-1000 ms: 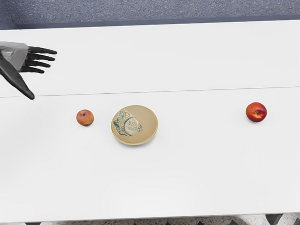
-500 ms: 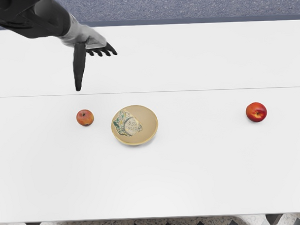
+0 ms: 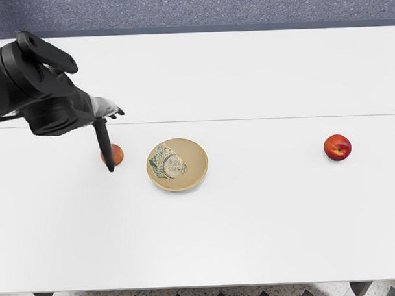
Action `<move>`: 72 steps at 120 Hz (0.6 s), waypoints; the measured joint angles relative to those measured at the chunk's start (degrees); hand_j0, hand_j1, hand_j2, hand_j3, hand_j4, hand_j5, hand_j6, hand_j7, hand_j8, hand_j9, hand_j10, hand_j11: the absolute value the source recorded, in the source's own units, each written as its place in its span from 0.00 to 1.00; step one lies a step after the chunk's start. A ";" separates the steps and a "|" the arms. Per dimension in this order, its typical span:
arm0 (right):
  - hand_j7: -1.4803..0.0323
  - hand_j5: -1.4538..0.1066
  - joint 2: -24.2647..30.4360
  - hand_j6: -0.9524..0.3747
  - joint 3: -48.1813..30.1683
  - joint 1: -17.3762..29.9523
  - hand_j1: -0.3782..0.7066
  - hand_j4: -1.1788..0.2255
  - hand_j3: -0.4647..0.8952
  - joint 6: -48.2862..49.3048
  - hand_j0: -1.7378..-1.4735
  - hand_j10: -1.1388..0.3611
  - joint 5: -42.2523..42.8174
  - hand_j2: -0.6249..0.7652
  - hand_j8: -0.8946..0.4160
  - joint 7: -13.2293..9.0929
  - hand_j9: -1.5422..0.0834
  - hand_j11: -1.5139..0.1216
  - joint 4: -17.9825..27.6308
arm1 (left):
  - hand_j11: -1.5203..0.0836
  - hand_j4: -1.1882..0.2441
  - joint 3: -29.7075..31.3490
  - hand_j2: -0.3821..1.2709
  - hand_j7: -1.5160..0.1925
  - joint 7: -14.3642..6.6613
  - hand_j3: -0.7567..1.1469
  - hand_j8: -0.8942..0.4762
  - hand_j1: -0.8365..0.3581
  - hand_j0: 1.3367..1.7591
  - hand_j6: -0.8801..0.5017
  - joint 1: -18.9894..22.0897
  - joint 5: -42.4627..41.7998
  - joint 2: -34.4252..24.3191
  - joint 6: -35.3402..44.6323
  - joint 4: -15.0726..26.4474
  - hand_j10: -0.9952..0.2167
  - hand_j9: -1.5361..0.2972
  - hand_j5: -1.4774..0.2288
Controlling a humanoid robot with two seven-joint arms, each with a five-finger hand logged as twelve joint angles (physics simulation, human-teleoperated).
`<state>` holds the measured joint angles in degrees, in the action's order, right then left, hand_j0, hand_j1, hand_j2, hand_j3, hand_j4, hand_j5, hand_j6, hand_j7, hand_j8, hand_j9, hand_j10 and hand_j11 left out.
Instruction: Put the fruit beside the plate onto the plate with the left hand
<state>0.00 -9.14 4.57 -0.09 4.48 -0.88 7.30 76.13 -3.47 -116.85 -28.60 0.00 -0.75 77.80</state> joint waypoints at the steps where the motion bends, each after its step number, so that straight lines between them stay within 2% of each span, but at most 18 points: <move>1: 0.98 0.93 0.00 0.72 0.00 0.00 0.03 0.84 0.34 0.00 0.30 0.76 0.00 0.45 0.68 0.00 0.95 0.93 0.00 | 0.94 0.82 -0.08 0.23 0.88 0.00 0.40 0.64 0.98 0.76 0.63 0.34 0.42 0.00 0.20 0.00 0.81 0.83 0.85; 12: 0.98 0.93 0.00 0.72 0.00 0.00 0.03 0.84 0.34 0.00 0.30 0.76 0.00 0.45 0.68 0.00 0.95 0.93 0.00 | 0.93 0.82 -0.67 0.23 0.87 -0.02 0.40 0.64 0.97 0.76 0.62 3.81 2.28 0.00 5.26 -0.03 0.81 0.83 0.85; 32: 0.98 0.93 0.00 0.72 0.00 0.00 0.03 0.84 0.34 0.00 0.30 0.76 0.00 0.45 0.68 0.00 0.95 0.93 0.00 | 0.92 0.80 -0.93 0.24 0.86 -0.17 0.40 0.62 0.95 0.76 0.61 4.78 1.56 0.00 12.53 -0.16 0.79 0.81 0.84; 44: 0.98 0.93 0.00 0.72 0.00 0.00 0.03 0.84 0.34 0.00 0.30 0.76 0.00 0.45 0.68 0.00 0.95 0.93 0.00 | 0.86 0.75 -1.18 0.24 0.80 -0.32 0.40 0.57 0.88 0.76 0.56 5.84 1.30 0.00 13.87 -0.17 0.73 0.76 0.78; 57: 0.98 0.93 0.00 0.72 0.00 0.00 0.03 0.84 0.34 0.00 0.30 0.76 0.00 0.45 0.68 0.00 0.95 0.93 0.00 | 0.78 0.69 -2.04 0.26 0.73 -1.48 0.40 0.50 0.79 0.76 0.49 7.14 1.19 0.00 14.41 -0.07 0.65 0.69 0.71; 72: 0.98 0.93 0.00 0.72 0.00 0.00 0.03 0.84 0.34 0.00 0.30 0.76 0.00 0.45 0.68 0.00 0.95 0.93 0.00 | 0.73 0.64 -3.04 0.26 0.69 -2.51 0.40 0.46 0.73 0.76 0.44 7.16 1.26 0.00 14.79 -0.04 0.60 0.65 0.66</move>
<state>0.00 -9.14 4.57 -0.09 4.48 -0.88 7.30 73.10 -5.98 -109.69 -27.34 0.00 14.04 77.77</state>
